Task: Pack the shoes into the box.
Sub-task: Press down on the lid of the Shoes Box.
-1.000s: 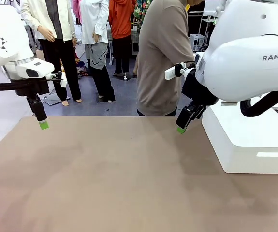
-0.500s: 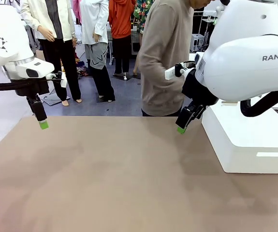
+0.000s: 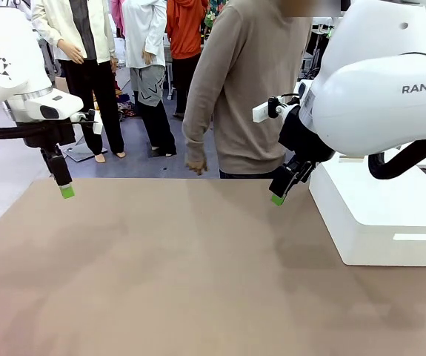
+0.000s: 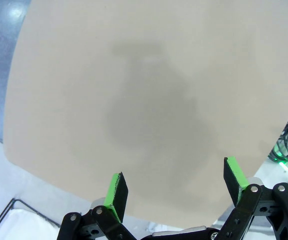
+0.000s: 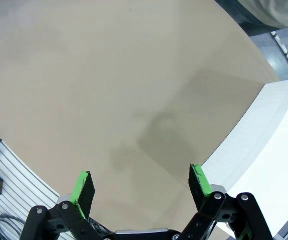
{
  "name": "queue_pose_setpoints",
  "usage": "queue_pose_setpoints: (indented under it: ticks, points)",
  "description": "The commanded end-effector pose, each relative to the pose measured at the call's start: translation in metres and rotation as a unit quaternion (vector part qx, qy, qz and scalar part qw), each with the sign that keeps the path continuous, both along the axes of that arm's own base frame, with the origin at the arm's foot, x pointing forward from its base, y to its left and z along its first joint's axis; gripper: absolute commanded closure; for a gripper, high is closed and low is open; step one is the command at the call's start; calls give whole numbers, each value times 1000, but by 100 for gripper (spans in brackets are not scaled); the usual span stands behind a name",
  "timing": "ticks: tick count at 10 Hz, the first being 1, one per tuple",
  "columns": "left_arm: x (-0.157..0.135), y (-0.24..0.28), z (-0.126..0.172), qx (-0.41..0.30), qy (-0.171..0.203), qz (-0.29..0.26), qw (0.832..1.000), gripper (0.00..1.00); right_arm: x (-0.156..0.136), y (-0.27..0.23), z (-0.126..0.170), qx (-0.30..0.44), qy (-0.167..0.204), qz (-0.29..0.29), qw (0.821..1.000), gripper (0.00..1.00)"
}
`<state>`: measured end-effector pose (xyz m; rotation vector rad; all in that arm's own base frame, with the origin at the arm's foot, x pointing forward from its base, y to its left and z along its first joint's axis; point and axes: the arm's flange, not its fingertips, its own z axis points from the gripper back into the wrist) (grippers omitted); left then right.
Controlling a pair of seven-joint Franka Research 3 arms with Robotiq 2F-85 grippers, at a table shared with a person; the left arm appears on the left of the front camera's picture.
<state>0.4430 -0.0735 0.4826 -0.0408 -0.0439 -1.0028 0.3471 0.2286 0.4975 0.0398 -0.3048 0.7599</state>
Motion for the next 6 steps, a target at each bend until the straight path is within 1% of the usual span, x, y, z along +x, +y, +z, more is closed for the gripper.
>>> queue_pose_setpoints:
  ticks: [1, 6]
  points:
    - [-1, 4, 2, 3, 2, -8, 1000, 0, 1, 0, 4, -1, 0, 4, 1000, 0]
    - [-1, 4, 2, 3, 2, -8, 1000, 0, 1, 0, 4, -1, 0, 4, 1000, 0]
